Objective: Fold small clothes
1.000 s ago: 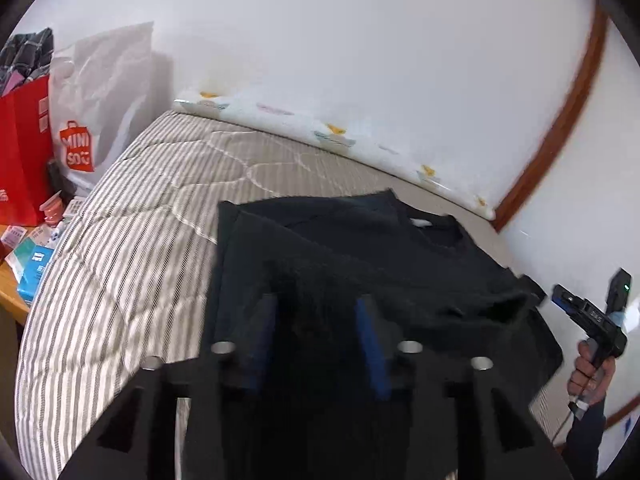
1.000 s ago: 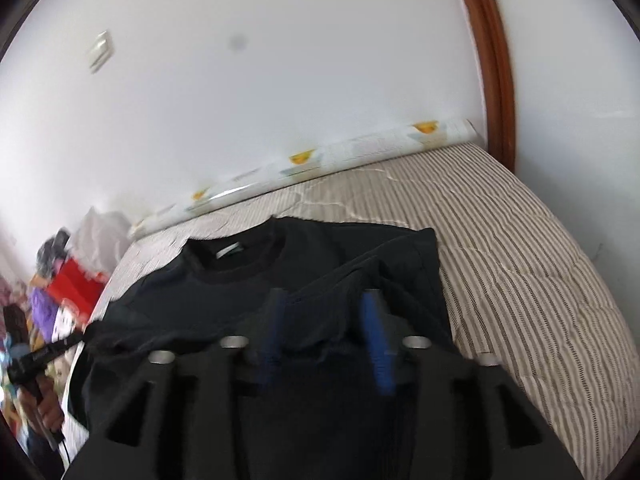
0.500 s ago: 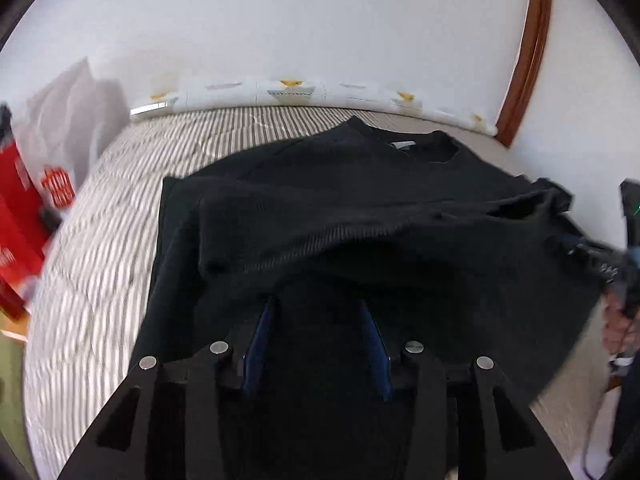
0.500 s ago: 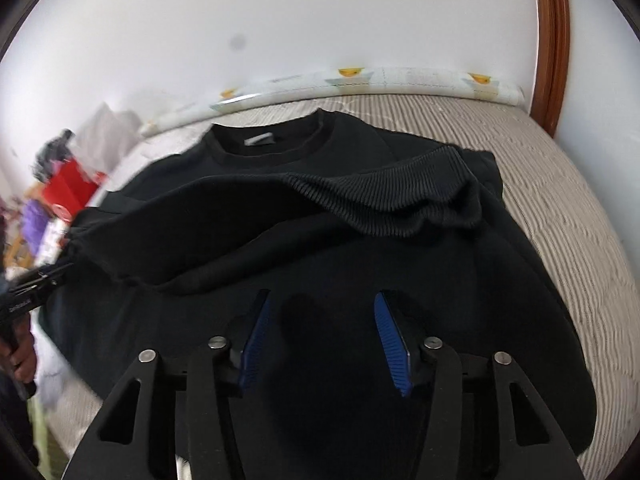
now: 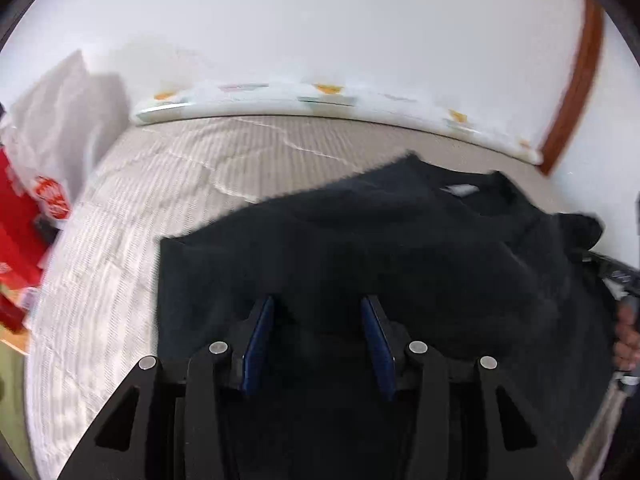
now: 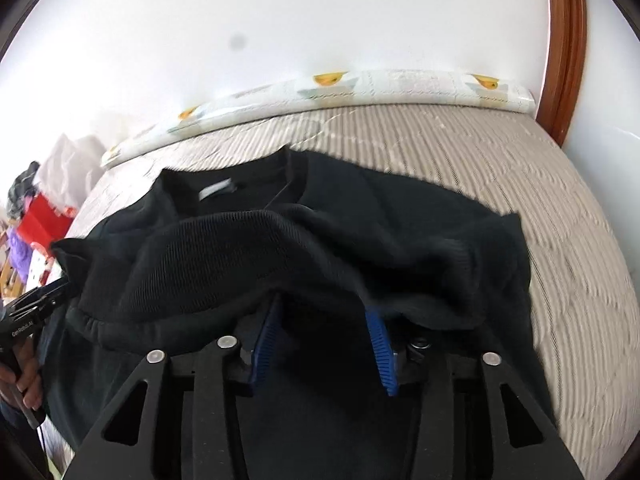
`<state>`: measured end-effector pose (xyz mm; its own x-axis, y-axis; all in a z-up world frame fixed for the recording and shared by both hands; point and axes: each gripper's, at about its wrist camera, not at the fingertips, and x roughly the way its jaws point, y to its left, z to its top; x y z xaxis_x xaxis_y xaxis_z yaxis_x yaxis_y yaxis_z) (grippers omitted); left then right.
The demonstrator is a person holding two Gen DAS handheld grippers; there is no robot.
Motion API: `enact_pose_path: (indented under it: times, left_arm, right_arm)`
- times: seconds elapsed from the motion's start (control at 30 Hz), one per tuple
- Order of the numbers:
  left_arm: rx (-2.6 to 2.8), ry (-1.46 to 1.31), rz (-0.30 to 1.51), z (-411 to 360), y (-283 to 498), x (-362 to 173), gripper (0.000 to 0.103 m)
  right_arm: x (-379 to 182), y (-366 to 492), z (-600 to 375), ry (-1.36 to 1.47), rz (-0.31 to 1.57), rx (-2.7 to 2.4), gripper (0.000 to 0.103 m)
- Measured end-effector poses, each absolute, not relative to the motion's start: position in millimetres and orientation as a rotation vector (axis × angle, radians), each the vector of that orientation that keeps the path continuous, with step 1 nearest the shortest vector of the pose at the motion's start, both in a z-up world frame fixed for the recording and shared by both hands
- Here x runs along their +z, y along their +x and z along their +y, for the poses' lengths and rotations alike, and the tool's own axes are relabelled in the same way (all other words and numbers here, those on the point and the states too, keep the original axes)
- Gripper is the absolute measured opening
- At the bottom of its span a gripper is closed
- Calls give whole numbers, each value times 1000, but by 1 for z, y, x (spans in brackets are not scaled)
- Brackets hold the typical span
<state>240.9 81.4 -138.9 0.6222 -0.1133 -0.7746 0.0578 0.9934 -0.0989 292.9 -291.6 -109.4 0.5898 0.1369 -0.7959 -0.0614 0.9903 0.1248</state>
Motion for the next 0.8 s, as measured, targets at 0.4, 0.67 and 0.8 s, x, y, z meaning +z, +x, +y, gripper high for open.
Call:
enact_pose_path:
  times: [0.4, 0.67, 0.8]
  left_arm:
    - [-136, -52, 894, 111, 244, -128, 49]
    - [-140, -14, 937, 105, 270, -147, 13]
    - [-60, -180, 793, 138, 261, -127, 9]
  right_arm:
    - [-93, 300, -343, 58, 881, 30, 51]
    - [-120, 337, -341, 79, 951, 94, 31]
    - [-102, 327, -346, 105, 844, 121, 10]
